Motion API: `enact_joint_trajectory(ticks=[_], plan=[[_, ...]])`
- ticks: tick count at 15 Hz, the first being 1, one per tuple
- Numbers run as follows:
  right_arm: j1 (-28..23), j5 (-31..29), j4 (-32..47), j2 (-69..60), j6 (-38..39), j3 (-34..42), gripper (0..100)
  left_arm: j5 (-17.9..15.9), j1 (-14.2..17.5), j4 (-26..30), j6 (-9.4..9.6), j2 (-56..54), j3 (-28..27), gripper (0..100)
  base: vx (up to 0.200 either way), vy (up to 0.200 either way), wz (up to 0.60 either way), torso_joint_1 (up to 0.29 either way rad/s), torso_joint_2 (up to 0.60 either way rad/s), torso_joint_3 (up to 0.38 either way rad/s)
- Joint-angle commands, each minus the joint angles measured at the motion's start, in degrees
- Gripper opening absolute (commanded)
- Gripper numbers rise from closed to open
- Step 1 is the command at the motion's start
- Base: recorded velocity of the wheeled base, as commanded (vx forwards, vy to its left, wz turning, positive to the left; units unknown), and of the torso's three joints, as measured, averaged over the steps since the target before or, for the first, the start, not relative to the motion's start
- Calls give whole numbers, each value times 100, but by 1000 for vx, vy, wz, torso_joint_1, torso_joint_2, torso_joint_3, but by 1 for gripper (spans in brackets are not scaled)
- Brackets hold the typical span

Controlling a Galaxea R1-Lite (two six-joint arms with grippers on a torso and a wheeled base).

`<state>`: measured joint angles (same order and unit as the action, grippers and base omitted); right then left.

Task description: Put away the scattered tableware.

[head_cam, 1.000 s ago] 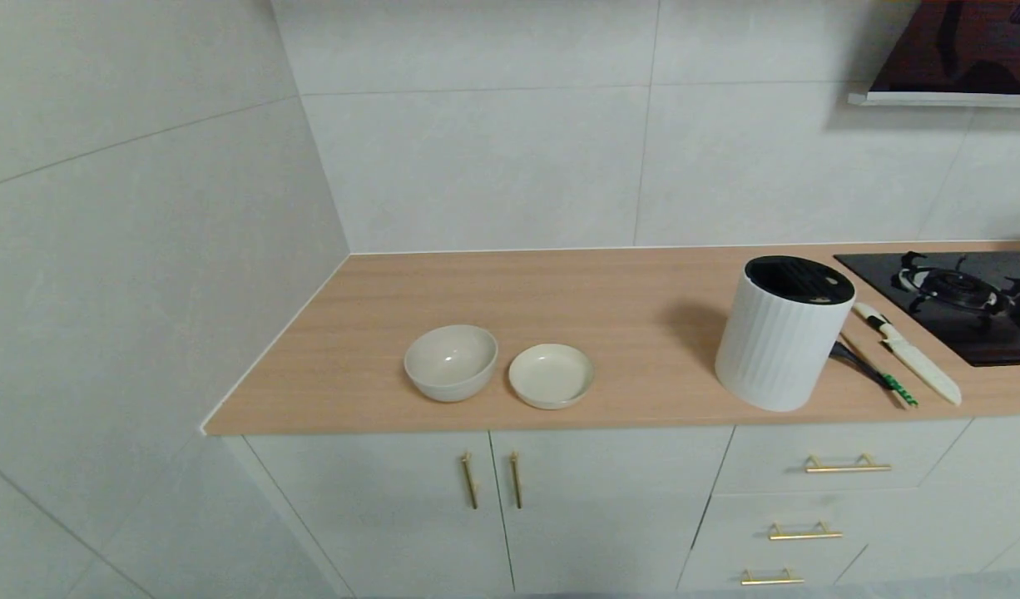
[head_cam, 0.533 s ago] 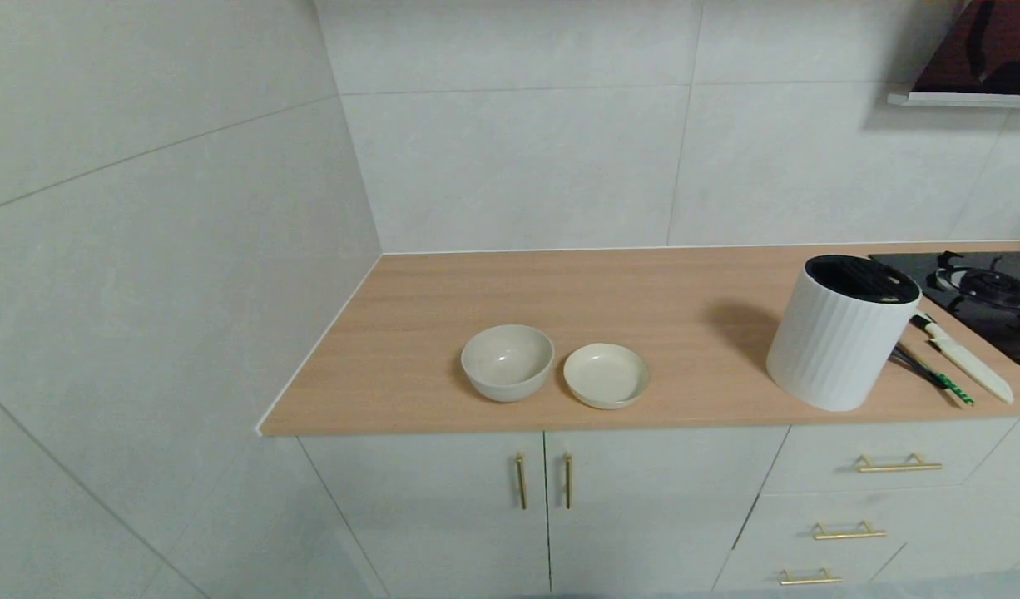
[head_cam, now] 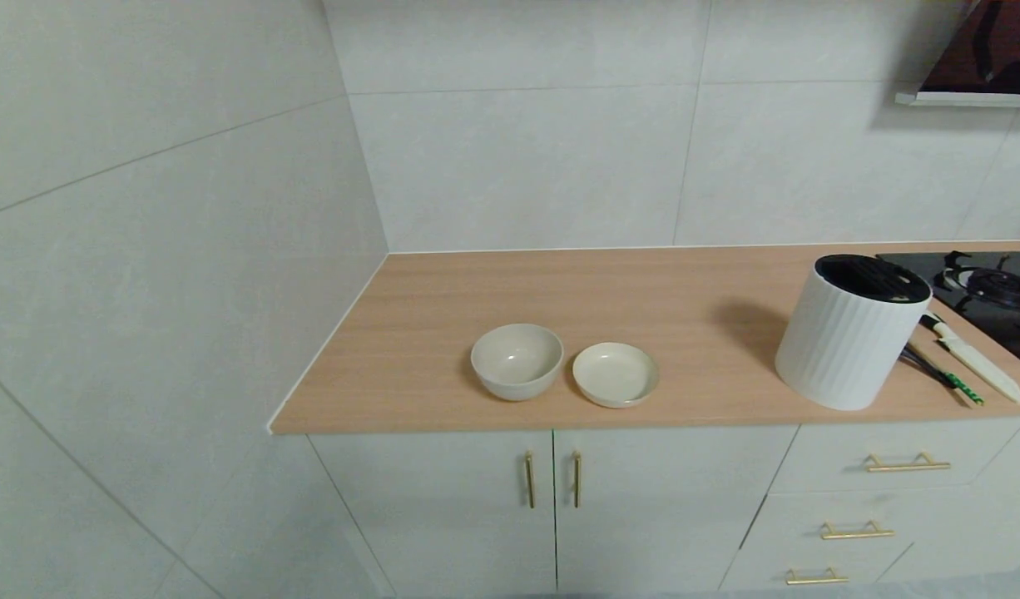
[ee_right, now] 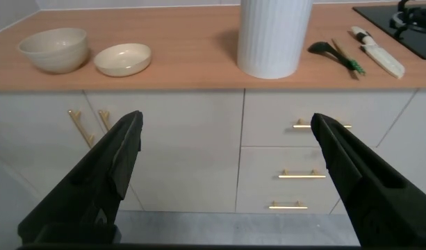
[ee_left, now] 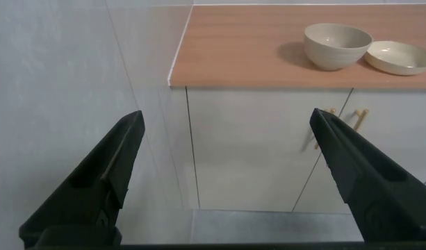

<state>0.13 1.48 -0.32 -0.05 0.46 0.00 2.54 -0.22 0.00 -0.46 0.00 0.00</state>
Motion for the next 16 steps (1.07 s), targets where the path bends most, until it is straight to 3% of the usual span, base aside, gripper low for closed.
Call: enact_joint_trajectory(ticks=[1, 7, 16], plan=[[-5, 2, -3, 5, 6, 0, 100, 1, -4, 0, -6, 0, 0, 100, 0, 0, 0, 0, 0, 0], [-5, 2, -3, 5, 6, 0, 100, 1, -4, 0, 2, 0, 0, 100, 0, 0, 0, -27, 56, 32], [-5, 2, -3, 5, 6, 0, 100, 1, -4, 0, 2, 0, 0, 100, 0, 0, 0, -212, 465, 245]])
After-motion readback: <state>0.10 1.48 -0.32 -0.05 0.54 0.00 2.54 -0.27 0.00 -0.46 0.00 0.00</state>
